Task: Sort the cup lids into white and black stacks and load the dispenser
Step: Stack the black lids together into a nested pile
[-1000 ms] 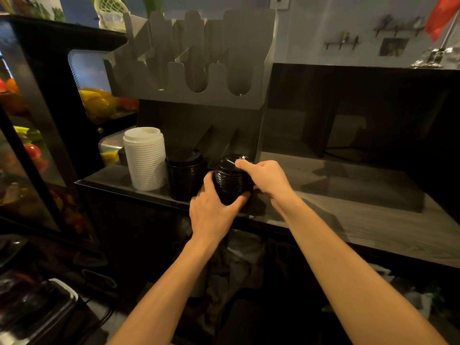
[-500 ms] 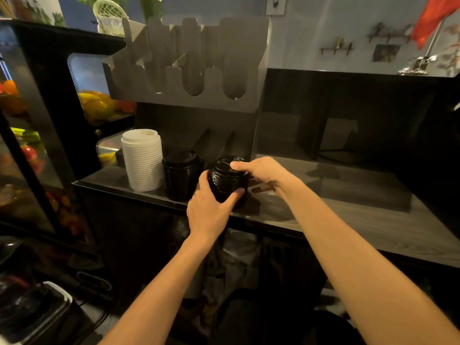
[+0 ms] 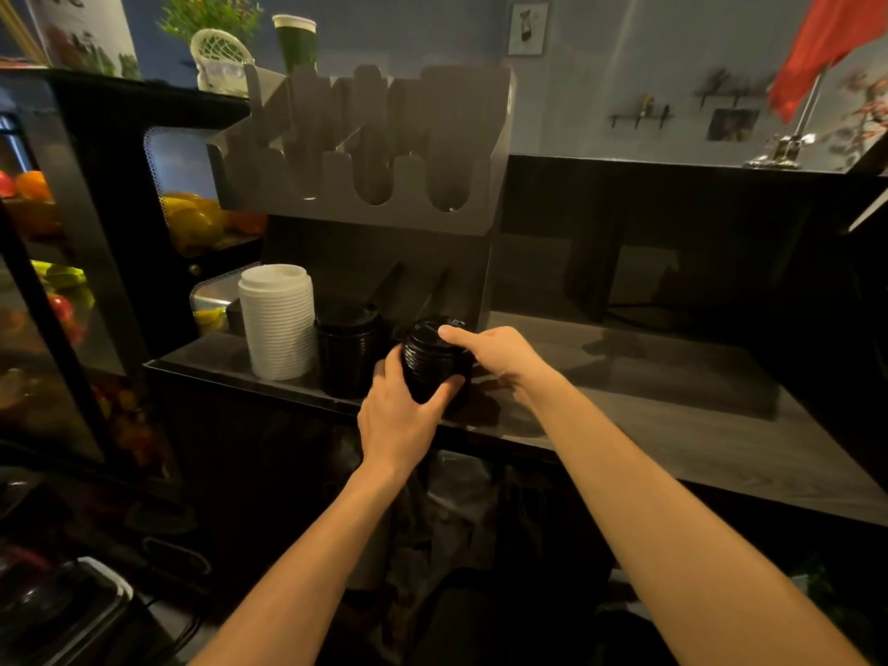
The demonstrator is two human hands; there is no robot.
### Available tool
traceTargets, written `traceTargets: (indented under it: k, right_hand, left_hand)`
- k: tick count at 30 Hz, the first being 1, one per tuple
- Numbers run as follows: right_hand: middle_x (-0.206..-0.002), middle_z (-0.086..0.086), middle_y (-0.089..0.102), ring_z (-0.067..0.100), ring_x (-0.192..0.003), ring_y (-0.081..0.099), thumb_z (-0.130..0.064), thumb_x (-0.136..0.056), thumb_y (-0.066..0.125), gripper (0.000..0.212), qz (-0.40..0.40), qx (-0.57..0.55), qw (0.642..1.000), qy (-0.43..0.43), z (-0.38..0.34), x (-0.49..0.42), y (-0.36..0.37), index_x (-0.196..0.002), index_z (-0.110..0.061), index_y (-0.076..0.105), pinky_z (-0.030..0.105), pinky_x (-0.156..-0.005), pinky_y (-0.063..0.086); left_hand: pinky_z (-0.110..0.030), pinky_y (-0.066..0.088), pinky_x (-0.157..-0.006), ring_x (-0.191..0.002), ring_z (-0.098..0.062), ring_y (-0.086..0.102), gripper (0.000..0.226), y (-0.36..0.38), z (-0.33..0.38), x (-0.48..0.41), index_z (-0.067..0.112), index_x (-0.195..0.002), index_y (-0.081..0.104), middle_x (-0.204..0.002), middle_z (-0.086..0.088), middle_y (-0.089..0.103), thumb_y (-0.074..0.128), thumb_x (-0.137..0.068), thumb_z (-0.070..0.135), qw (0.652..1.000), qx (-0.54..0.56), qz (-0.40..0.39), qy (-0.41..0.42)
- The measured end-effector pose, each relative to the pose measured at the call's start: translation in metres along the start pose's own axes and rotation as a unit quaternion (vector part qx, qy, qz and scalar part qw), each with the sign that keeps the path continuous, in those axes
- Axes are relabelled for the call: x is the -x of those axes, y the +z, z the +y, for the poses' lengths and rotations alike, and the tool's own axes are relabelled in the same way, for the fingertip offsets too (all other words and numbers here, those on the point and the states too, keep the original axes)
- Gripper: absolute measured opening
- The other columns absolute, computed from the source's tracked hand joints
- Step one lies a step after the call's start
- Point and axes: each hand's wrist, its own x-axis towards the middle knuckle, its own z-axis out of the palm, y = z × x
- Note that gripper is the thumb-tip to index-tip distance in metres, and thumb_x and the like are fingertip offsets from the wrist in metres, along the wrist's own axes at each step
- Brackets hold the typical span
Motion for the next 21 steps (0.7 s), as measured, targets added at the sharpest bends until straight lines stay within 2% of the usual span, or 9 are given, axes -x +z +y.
traceTargets:
  k: [3,5,9,11,15,18,19,21]
  right_hand:
    - [-0.089,0.000,0.068,0.011,-0.081,0.061,-0.053,-0.084,0.073,0.044,0.028,-0.022,0.999,-0.008,0.002,0.004,0.005,-0.093,-0.011,0.069,0.025,-0.063,0.047]
    - [-0.087,-0.002,0.065,0.009,-0.078,0.058,-0.052,-0.086,0.071,0.040,0.026,-0.029,0.999,-0.004,0.001,0.005,0.007,-0.092,-0.013,0.066,0.024,-0.059,0.041]
    - [-0.099,-0.002,0.063,0.011,-0.086,0.056,-0.062,-0.086,0.066,0.052,0.005,-0.038,0.999,0.014,-0.004,0.010,0.004,-0.107,-0.015,0.061,0.027,-0.066,0.040]
    - [-0.103,-0.001,0.061,0.014,-0.090,0.054,-0.069,-0.084,0.063,0.062,0.003,-0.058,0.998,0.020,-0.003,0.011,0.004,-0.114,-0.015,0.060,0.030,-0.074,0.038]
    - [-0.118,0.002,0.060,0.020,-0.104,0.054,-0.071,-0.085,0.058,0.076,0.015,-0.071,0.997,0.017,-0.003,0.014,0.005,-0.133,-0.011,0.058,0.034,-0.084,0.038]
    - [-0.121,0.010,0.064,0.025,-0.112,0.059,-0.065,-0.090,0.056,0.067,0.051,-0.059,0.997,0.000,0.000,0.019,0.002,-0.130,-0.011,0.060,0.037,-0.088,0.044]
    - [-0.116,0.012,0.065,0.024,-0.109,0.061,-0.061,-0.092,0.057,0.059,0.065,-0.055,0.996,-0.009,0.002,0.022,0.000,-0.124,-0.012,0.064,0.038,-0.090,0.047]
    - [-0.100,0.004,0.068,0.020,-0.098,0.062,-0.054,-0.092,0.061,0.039,0.104,-0.055,0.993,-0.031,0.008,0.026,-0.006,-0.104,-0.017,0.068,0.040,-0.089,0.053]
  left_hand:
    - [-0.030,0.043,-0.092,-0.123,-0.020,0.057,0.080,0.001,0.000,0.001,0.022,-0.149,0.041,-0.137,-0.001,0.055,0.071,-0.086,0.060,1.000,0.008,0.002,-0.003]
    - [-0.033,0.045,-0.094,-0.124,-0.021,0.057,0.081,0.002,0.000,0.001,0.022,-0.150,0.040,-0.138,-0.002,0.055,0.072,-0.086,0.060,1.000,0.011,0.001,-0.009]
    - [-0.036,0.046,-0.099,-0.128,-0.021,0.056,0.086,0.001,0.001,-0.001,0.022,-0.153,0.037,-0.141,-0.001,0.055,0.071,-0.085,0.062,1.000,0.019,-0.007,-0.010]
    - [-0.038,0.047,-0.102,-0.130,-0.021,0.055,0.089,0.000,0.002,0.000,0.021,-0.153,0.035,-0.142,-0.002,0.055,0.072,-0.084,0.062,1.000,0.025,-0.006,-0.007]
    - [-0.033,0.042,-0.107,-0.138,-0.018,0.047,0.092,-0.003,0.004,0.004,0.019,-0.155,0.033,-0.149,0.000,0.049,0.073,-0.084,0.060,0.999,0.045,0.005,0.016]
    - [-0.034,0.039,-0.112,-0.142,-0.018,0.042,0.090,-0.009,0.008,0.008,0.016,-0.156,0.032,-0.154,-0.001,0.044,0.072,-0.087,0.057,0.999,0.031,0.033,0.025]
    - [-0.037,0.042,-0.112,-0.140,-0.018,0.045,0.085,-0.011,0.009,0.009,0.015,-0.154,0.036,-0.152,-0.002,0.046,0.072,-0.088,0.055,0.997,0.026,0.058,0.040]
    - [-0.038,0.049,-0.105,-0.128,-0.017,0.054,0.071,-0.013,0.014,0.012,0.013,-0.146,0.047,-0.141,-0.002,0.054,0.074,-0.089,0.046,0.989,0.028,0.109,0.090]
